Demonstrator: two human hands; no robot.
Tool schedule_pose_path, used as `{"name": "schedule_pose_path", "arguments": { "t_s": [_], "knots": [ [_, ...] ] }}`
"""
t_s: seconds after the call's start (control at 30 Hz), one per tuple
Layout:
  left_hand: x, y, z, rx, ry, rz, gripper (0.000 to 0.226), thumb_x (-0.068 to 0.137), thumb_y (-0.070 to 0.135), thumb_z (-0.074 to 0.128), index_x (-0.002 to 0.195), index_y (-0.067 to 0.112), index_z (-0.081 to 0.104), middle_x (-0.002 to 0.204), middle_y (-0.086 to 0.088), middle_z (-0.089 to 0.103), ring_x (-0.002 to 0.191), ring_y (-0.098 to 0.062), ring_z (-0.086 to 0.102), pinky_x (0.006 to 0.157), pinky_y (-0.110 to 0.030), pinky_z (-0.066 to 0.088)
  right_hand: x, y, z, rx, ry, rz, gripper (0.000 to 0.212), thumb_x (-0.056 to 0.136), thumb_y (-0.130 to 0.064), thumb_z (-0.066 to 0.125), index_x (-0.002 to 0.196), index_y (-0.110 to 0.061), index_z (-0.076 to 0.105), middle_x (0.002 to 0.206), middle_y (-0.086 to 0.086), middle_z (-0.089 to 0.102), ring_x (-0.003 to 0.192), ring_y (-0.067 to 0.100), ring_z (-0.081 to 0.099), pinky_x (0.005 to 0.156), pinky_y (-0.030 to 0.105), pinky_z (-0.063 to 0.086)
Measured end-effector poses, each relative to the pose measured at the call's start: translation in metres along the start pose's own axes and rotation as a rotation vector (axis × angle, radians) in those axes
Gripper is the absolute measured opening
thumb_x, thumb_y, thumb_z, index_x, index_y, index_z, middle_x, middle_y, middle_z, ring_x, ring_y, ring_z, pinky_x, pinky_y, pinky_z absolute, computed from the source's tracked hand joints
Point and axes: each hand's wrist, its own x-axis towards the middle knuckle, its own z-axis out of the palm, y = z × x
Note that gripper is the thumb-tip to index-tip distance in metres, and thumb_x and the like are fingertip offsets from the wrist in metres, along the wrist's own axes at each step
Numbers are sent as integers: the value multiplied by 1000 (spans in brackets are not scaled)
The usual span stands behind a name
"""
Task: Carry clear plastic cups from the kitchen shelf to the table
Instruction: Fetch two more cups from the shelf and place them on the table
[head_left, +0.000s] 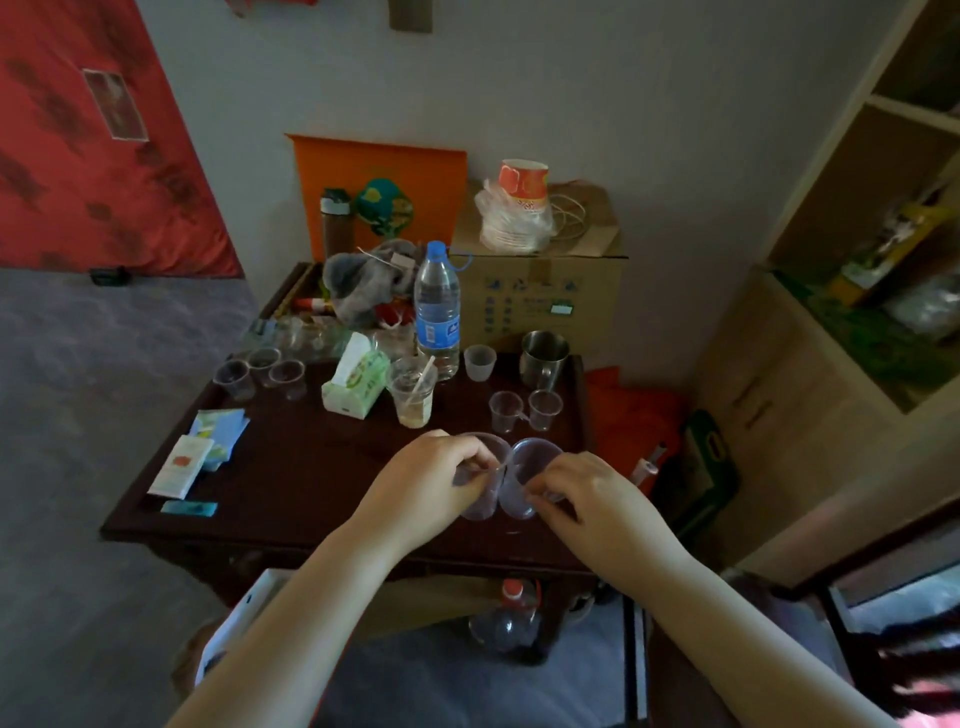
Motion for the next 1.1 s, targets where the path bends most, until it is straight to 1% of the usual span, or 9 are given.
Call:
{"name": "schedule_pose_path", "arguments": {
  "t_s": [0.1, 0.2, 0.37, 0.5, 0.57, 0.67, 0.77, 0.97, 1.1],
  "knots": [
    [27, -12, 15, 74, -33, -1, 10, 79, 29, 58, 86, 34, 64, 91, 7, 56, 76, -5, 55, 67, -25, 46, 21, 31, 11, -32, -60, 17, 15, 89, -29, 53, 99, -26, 65, 99, -10, 61, 93, 6, 49, 75, 27, 48],
    [53, -28, 33, 121, -46, -4, 14, 79, 21, 59, 88, 30, 65, 89, 4, 57, 75, -8, 55, 63, -22, 42, 42, 65, 22, -61, -162, 46, 16, 90, -29, 51, 98, -24, 64, 100, -7, 61, 95, 9, 50, 77, 30, 47],
    [94, -58, 68, 131, -40, -74, 15, 82, 23, 61, 95, 27, 65, 90, 4, 56, 73, -9, 56, 59, -16, 36, 76, 121, 38, -95, -273, 33, 19, 92, -28, 46, 99, -23, 63, 102, -7, 60, 94, 8, 49, 72, 23, 43],
    [119, -76, 101, 64, 7, -129, 14, 82, 19, 60, 94, 25, 64, 91, 3, 58, 83, -8, 56, 69, -21, 46, 103, 159, 58, -211, -372, -41, 24, 94, -25, 42, 102, -19, 63, 105, -3, 60, 97, 17, 50, 76, 31, 45],
    [128, -86, 119, 50, 7, -152, 15, 82, 16, 61, 95, 23, 64, 91, 3, 60, 89, -8, 55, 73, -20, 45, 113, 175, 70, -262, -404, -66, 22, 93, -21, 43, 103, -17, 62, 105, 1, 60, 97, 21, 50, 73, 30, 42],
    [138, -100, 141, 51, -24, -195, 15, 83, 16, 59, 96, 23, 64, 93, 1, 65, 94, -10, 54, 76, -27, 48, 124, 194, 89, -348, -470, -117, 19, 88, -10, 48, 103, -13, 59, 104, 6, 57, 97, 26, 50, 68, 32, 41],
    [148, -112, 154, 56, -41, -254, 14, 85, 16, 54, 93, 24, 63, 92, 2, 63, 91, -11, 54, 75, -30, 48, 134, 209, 105, -325, -479, -106, 18, 89, -12, 46, 102, -15, 59, 104, 4, 56, 98, 24, 49, 71, 30, 42],
    [159, -127, 167, 58, -36, -285, 18, 86, 9, 50, 94, 18, 63, 91, 1, 64, 92, -13, 51, 73, -25, 44, 147, 223, 127, -292, -491, -80, 21, 91, -16, 44, 104, -15, 61, 106, 3, 57, 100, 24, 47, 72, 32, 41],
    [162, -135, 173, 58, -62, -291, 23, 87, 8, 47, 101, 18, 62, 98, 0, 65, 97, -14, 51, 78, -27, 45, 151, 227, 134, -272, -484, -48, 20, 93, -19, 44, 104, -16, 61, 109, 1, 56, 102, 21, 47, 73, 30, 42]
  ]
}}
